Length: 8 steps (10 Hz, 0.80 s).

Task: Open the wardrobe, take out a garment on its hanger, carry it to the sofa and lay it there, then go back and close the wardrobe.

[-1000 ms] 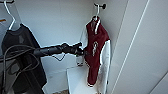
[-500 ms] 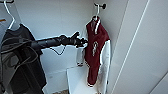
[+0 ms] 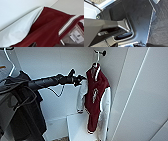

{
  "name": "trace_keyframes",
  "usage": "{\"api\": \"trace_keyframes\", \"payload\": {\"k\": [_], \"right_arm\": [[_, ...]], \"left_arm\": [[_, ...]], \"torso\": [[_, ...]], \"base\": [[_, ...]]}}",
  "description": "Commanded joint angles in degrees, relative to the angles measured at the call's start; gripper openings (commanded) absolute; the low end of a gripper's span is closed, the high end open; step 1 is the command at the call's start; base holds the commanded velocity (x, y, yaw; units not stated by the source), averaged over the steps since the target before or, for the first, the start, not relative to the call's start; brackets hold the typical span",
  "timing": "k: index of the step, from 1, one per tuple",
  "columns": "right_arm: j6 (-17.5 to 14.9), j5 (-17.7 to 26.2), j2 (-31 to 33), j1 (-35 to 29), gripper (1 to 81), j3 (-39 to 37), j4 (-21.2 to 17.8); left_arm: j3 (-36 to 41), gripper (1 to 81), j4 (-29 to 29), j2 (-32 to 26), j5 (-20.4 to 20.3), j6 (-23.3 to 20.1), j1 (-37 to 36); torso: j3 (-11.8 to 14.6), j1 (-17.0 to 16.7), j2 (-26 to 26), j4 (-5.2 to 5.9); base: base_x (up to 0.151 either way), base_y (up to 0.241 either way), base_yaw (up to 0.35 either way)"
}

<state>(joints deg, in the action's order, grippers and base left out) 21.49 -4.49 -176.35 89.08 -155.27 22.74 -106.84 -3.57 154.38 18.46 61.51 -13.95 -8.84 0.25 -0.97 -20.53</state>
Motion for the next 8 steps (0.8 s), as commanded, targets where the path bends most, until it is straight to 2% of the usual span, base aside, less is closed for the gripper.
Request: {"api": "trace_keyframes", "payload": {"k": [1,3,6,8], "right_arm": [[0.1,2.6,-0.1,-1.0,81.1,0.2,-0.5],[0.3,2.6,-0.1,-0.9,81.1,0.2,-0.6],[0.3,2.6,-0.3,-0.9,81.1,0.3,-0.7],[0.3,2.6,-0.6,-0.9,81.1,0.3,-0.7]], "left_arm": [[-6.3,81.1,0.2,5.6,-4.1,4.9,-14.5],[-10.7,81.1,0.2,9.3,-5.9,7.1,-16.2],[-15.2,81.1,1.6,12.9,-6.6,7.5,-19.0],[-16.5,81.1,2.1,14.7,-9.8,8.1,-19.2]], "torso": [[0.0,0.0,0.0,-0.02],[0.0,0.0,0.0,-0.02],[0.0,0.0,0.0,-0.02],[0.0,0.0,0.0,-0.02]], "base": [[0.000,0.000,0.000],[0.000,0.000,0.000],[0.000,0.000,0.000],[0.000,0.000,0.000]]}}
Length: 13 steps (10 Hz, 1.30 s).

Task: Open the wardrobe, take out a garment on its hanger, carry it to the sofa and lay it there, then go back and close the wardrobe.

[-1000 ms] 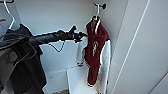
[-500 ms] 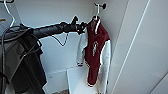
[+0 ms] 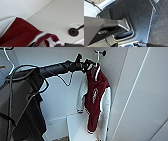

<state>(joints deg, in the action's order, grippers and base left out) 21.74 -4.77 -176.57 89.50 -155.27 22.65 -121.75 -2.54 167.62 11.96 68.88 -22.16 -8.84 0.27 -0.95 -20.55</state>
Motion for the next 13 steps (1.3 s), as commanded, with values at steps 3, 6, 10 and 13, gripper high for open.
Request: {"api": "trace_keyframes", "payload": {"k": [3,6,10,13], "right_arm": [[0.1,2.9,-0.5,-1.3,81.1,0.3,-0.6],[0.1,3.0,-0.5,-1.3,81.1,0.3,-0.6],[0.1,3.1,-0.6,-1.4,81.1,0.1,-0.6],[0.1,3.1,-0.7,-1.5,81.1,0.1,-0.6]], "left_arm": [[-2.2,81.1,2.3,3.1,-5.0,2.1,-11.0],[-2.3,81.1,2.5,3.5,-5.1,5.6,-10.7],[-1.6,81.1,2.5,3.9,-5.1,7.2,-8.9],[-1.9,81.1,2.4,4.9,-5.4,8.0,-8.3]], "torso": [[0.0,0.0,0.0,0.00],[0.0,0.0,0.0,0.00],[0.0,0.0,0.0,0.00],[0.0,0.0,0.0,0.00]], "base": [[0.000,0.000,0.000],[0.000,0.000,0.000],[0.000,0.000,0.000],[0.000,0.000,0.000]]}}
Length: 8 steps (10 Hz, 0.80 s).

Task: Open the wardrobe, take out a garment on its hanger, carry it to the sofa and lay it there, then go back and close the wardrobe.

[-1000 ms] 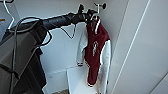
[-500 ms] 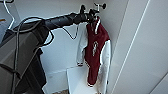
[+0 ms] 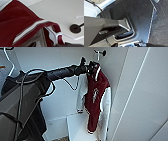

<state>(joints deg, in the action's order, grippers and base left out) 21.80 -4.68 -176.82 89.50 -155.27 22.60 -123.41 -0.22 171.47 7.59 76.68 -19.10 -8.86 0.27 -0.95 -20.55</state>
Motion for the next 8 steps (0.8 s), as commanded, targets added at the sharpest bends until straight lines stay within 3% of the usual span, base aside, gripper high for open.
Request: {"api": "trace_keyframes", "payload": {"k": [1,5,8], "right_arm": [[0.1,3.0,-0.4,-1.5,81.1,0.1,-0.5],[0.1,3.1,-0.4,-1.4,81.1,0.0,-0.5],[0.0,3.3,-0.9,-1.2,81.1,0.0,-1.3]], "left_arm": [[-0.1,81.1,0.1,1.2,-2.6,0.2,-11.3],[0.1,81.1,-0.9,2.0,-12.4,0.2,-9.9],[-0.3,81.1,-3.1,3.0,-17.2,0.3,-8.6]], "torso": [[0.0,0.0,0.0,0.00],[0.0,0.0,0.0,0.00],[0.0,0.0,0.0,0.00]], "base": [[0.000,0.000,0.000],[0.000,0.000,0.000],[0.000,0.000,0.000]]}}
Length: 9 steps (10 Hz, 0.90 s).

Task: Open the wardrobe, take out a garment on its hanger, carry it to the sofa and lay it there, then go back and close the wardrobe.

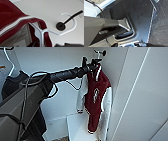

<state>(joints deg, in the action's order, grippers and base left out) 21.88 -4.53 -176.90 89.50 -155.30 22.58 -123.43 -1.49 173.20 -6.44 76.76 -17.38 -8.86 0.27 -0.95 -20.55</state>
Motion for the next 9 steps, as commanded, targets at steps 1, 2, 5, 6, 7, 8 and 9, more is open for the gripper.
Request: {"api": "trace_keyframes", "payload": {"k": [1,2,5,6,7,8,9], "right_arm": [[-0.1,3.2,-0.9,-1.3,81.1,0.0,-1.7],[-0.1,3.2,-0.8,-1.3,81.1,0.0,-1.7],[0.0,3.1,-0.8,-1.2,81.1,0.0,-2.6],[0.0,3.0,-0.7,-1.2,81.1,0.0,-2.7],[0.0,3.1,-0.7,-1.2,81.1,0.0,-3.2],[0.0,3.1,-0.7,-1.2,81.1,0.0,-3.3],[-0.1,3.2,-0.8,-1.2,81.1,0.0,-3.3]], "left_arm": [[-0.8,81.1,-2.7,1.6,-3.1,0.1,-9.6],[-2.7,81.1,-4.0,2.3,-4.3,0.1,-9.0],[-7.0,81.1,-8.0,4.9,-6.4,0.2,-8.9],[-8.2,81.1,-8.7,5.7,-6.4,0.2,-8.9],[-8.4,81.1,-8.9,5.9,-6.9,0.2,-8.9],[-8.3,81.1,-9.3,5.9,-7.8,0.2,-8.9],[-8.1,81.1,-9.5,5.9,-8.0,0.2,-8.8]], "torso": [[0.0,0.0,0.0,0.02],[0.0,0.0,0.0,0.00],[0.0,0.0,0.0,0.00],[0.0,0.0,0.0,0.02],[0.0,0.0,0.0,0.00],[0.0,0.0,0.0,0.00],[0.0,0.0,0.0,0.00]], "base": [[0.000,0.000,0.000],[0.000,0.000,0.000],[0.000,0.000,0.000],[0.000,0.000,0.000],[0.000,0.000,0.000],[0.000,0.000,0.000],[0.000,0.000,0.000]]}}
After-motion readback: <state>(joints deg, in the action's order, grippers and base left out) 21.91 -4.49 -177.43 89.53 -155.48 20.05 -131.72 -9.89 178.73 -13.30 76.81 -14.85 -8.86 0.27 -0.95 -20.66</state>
